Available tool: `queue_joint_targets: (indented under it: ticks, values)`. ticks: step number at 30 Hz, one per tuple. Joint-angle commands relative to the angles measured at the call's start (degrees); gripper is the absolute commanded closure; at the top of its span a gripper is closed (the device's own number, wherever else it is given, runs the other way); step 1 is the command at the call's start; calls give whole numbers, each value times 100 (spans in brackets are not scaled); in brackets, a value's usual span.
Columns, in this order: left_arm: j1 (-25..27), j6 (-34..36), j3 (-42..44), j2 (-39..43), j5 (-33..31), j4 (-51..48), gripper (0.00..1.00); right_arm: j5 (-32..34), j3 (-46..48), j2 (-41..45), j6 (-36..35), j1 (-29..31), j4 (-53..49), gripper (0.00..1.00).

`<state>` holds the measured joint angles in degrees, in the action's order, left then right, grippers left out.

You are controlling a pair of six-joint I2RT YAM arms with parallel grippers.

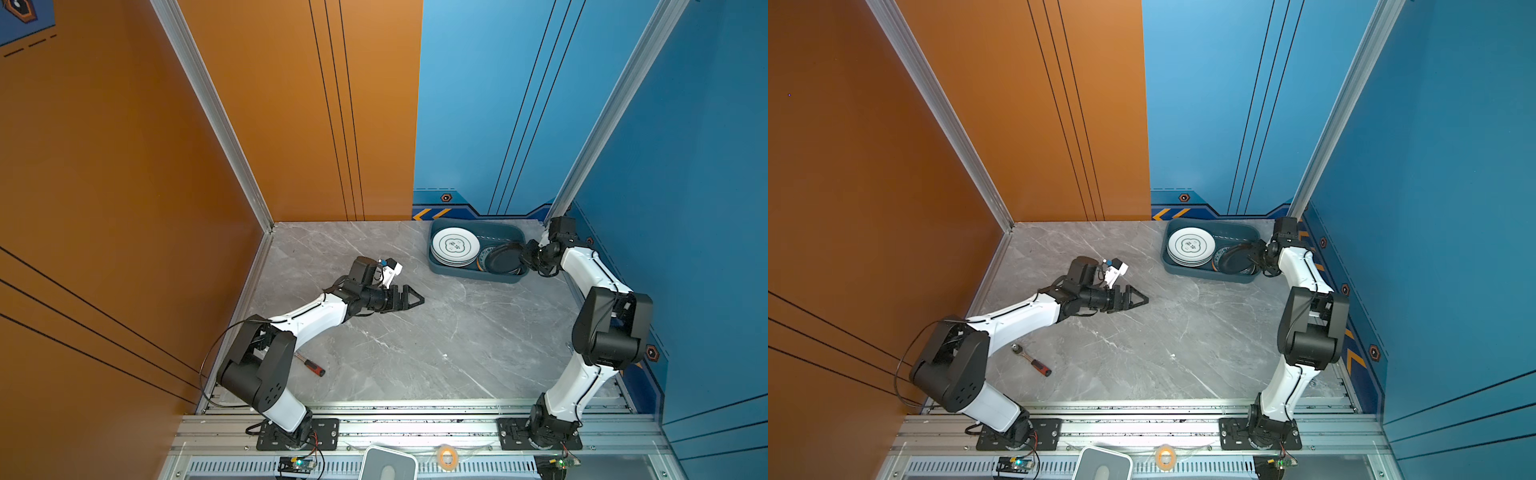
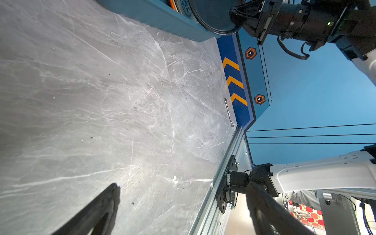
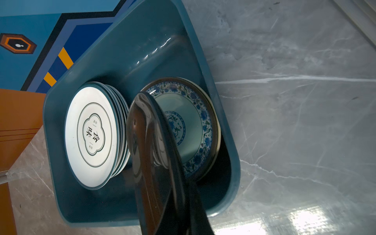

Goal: Place the plates into the plastic bin on the countertop
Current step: 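Lower the dark plate into the bin beside the floral plate and open the right gripper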

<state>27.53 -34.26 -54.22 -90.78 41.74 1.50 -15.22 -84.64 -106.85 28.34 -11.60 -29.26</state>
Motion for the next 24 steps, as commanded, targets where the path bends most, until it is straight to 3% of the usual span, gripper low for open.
queue_joint_targets:
  ticks: [1,12,24]
  values:
    - [-55,73,86,18,1,0,2,-8,-194,-282,65,-18,-81,100]
    - [-104,69,98,-1,1,8,2,162,-404,-725,159,113,-80,99]
    - [-134,60,103,-27,10,0,2,411,-318,-882,155,209,-107,70]
